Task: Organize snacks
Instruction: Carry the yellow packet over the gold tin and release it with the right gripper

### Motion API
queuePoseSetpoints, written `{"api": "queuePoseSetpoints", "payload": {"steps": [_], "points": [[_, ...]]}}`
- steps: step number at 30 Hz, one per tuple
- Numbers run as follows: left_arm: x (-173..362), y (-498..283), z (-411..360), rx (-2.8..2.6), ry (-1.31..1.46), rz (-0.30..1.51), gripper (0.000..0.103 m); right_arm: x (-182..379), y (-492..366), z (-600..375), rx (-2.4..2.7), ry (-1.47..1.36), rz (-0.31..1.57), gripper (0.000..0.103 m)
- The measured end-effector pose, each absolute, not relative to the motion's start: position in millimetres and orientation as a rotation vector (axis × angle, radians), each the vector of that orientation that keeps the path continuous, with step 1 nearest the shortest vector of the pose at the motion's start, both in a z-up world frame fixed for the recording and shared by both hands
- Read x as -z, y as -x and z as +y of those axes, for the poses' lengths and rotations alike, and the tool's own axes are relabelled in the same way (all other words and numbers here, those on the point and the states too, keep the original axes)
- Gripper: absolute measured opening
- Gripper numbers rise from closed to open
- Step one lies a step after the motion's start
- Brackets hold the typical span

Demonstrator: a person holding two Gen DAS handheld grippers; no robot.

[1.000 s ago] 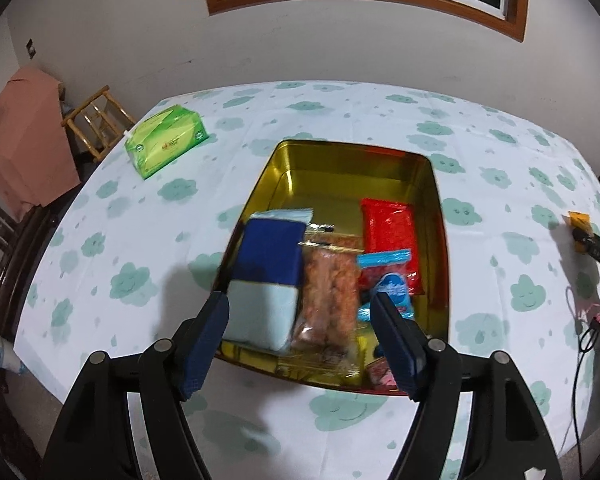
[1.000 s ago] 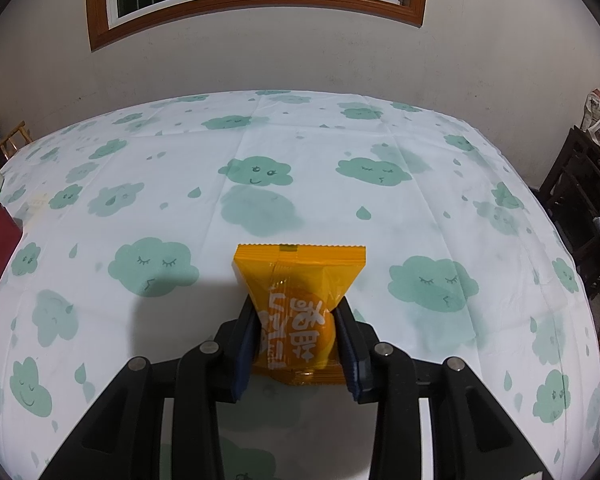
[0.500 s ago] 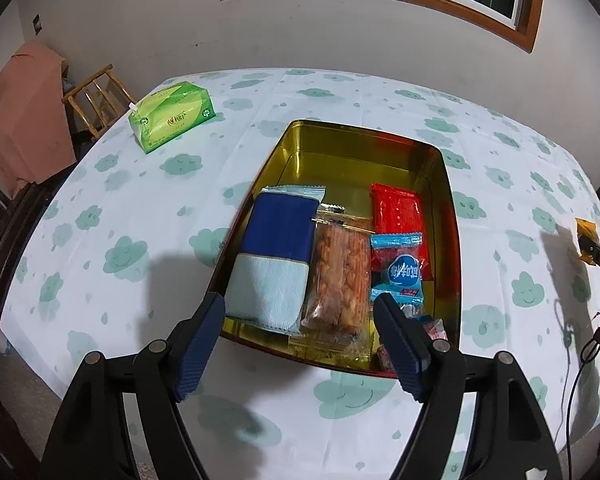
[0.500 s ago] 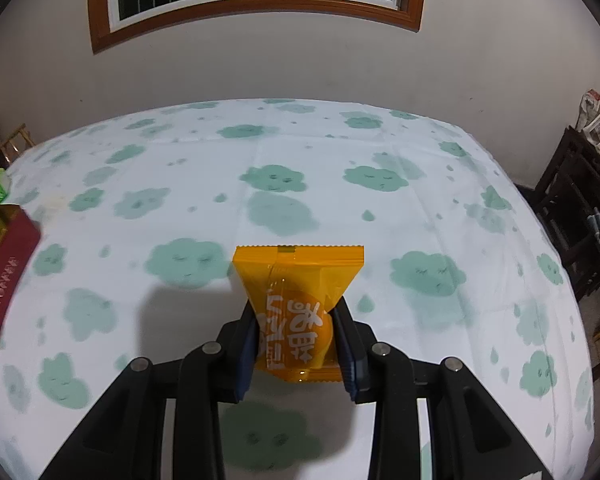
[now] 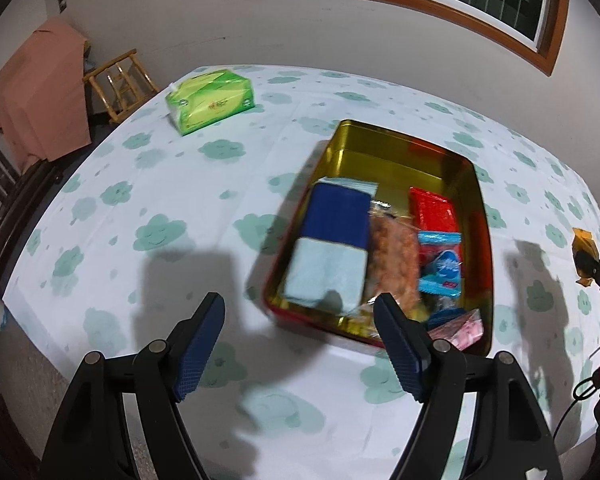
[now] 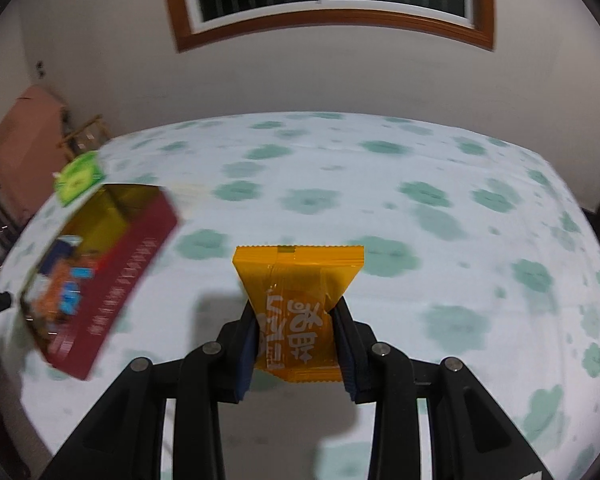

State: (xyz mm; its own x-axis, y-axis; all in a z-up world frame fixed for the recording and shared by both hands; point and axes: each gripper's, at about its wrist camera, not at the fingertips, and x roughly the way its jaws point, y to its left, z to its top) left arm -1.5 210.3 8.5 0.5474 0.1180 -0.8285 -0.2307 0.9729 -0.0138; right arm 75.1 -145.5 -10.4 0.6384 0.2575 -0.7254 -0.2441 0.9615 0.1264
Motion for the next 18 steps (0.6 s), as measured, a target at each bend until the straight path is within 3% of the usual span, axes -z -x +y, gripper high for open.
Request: {"api": "queuePoseSetpoints", "payload": {"steps": [18], "points": [[1.0,27.3,247.5,-0.302,0.122,0.981,0.074,3.9,-50.4,29.6,-0.586,0.142,0.845,0.035]]}}
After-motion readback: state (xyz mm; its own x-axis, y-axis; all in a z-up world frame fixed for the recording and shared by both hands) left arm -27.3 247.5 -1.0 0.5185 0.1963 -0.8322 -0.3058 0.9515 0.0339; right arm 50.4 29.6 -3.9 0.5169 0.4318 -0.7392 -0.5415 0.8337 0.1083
